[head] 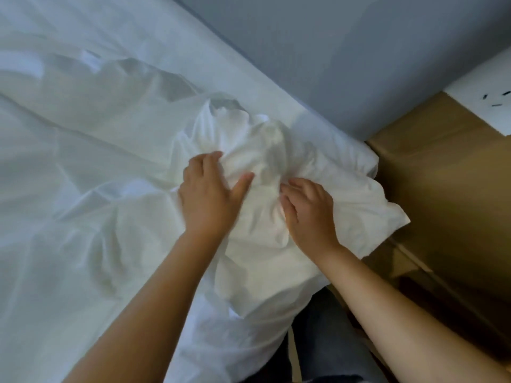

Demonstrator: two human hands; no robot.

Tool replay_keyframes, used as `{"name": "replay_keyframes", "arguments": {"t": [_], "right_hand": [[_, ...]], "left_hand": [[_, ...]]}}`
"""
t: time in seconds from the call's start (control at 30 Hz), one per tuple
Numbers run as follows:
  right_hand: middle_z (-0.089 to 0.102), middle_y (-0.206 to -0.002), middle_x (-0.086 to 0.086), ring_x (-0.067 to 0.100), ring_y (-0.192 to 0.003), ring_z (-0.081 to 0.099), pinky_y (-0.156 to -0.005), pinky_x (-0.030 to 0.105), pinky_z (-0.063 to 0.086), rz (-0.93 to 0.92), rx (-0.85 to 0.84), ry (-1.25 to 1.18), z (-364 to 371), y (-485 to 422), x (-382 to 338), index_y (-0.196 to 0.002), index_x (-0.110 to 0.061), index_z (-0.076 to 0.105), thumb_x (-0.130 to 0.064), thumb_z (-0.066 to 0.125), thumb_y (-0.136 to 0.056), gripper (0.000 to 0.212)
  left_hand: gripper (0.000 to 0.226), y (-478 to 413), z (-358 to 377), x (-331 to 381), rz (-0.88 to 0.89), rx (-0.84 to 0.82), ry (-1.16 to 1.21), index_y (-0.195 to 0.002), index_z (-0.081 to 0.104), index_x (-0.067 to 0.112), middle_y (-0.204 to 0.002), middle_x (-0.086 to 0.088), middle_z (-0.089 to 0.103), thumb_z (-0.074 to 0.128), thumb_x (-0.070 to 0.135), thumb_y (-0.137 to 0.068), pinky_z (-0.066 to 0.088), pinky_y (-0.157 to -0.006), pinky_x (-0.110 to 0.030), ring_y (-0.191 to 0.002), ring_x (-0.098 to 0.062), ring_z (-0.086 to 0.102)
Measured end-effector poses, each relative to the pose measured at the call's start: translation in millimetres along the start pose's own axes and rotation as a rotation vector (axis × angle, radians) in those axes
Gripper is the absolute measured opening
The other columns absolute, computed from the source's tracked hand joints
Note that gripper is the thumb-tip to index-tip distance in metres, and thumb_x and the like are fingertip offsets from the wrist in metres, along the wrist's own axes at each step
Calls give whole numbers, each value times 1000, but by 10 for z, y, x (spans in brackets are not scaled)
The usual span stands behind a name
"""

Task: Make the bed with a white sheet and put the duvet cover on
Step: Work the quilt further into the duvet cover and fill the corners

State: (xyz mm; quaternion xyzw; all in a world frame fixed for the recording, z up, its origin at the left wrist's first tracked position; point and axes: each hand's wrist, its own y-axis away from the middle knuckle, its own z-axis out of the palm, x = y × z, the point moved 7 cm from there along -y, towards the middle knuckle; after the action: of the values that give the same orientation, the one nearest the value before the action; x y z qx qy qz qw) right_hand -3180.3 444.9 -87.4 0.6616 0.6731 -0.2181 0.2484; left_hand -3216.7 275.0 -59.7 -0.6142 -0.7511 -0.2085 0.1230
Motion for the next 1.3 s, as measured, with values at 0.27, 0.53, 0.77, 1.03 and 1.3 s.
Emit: {"name": "replay_keyframes", "arguments": {"t": [0.27, 0.53, 0.77, 1.03, 1.3], "right_hand": [[59, -112, 16, 29, -104, 51, -90, 43, 40, 1, 13, -65, 38, -62, -493, -118, -1, 57, -39, 58, -83, 52], [55, -121, 13, 31, -115, 47, -98, 41, 31, 130, -132, 196, 246, -123, -416, -117, -7, 60, -37, 62, -88, 42], [52, -117, 16, 31, -108, 49, -92, 41, 41, 13, 139, -180, 35, -420, -805, -117, -1, 55, -37, 60, -79, 53], [25, -149, 9, 28, -137, 25, -108, 49, 23, 194, -154, 167, 477, -775, -628, -149, -27, 5, -79, 65, -53, 125], [64, -109, 5, 31, -102, 59, -86, 37, 37, 287, -219, 205, 510, -807, -531, -129, -14, 28, -76, 65, -56, 103]], "left_hand": [[36, -252, -648, -252, -37, 337, 393, -62, 36, 17, -61, 9, 35, 43, 21, -97, 28, -58, -16, -58, -6, 35], [33, -495, -585, -863, -287, 204, 245, -73, 41, 9, -76, -8, 47, 36, 27, -101, 22, -61, -27, -73, -21, 42], [47, -265, -62, -743, -108, -122, 42, -125, 52, 13, -123, -18, 50, 51, 45, -91, 35, -93, -40, -114, -35, 46], [83, -348, -36, -1127, -240, -368, -21, -117, 41, 12, -103, -6, 60, 38, 82, -73, 38, -75, -39, -97, -31, 57], [33, -584, -868, -1336, -122, 108, 303, -52, 38, 16, -49, 4, 38, 55, 34, -75, 28, -51, -31, -56, -21, 43]]}}
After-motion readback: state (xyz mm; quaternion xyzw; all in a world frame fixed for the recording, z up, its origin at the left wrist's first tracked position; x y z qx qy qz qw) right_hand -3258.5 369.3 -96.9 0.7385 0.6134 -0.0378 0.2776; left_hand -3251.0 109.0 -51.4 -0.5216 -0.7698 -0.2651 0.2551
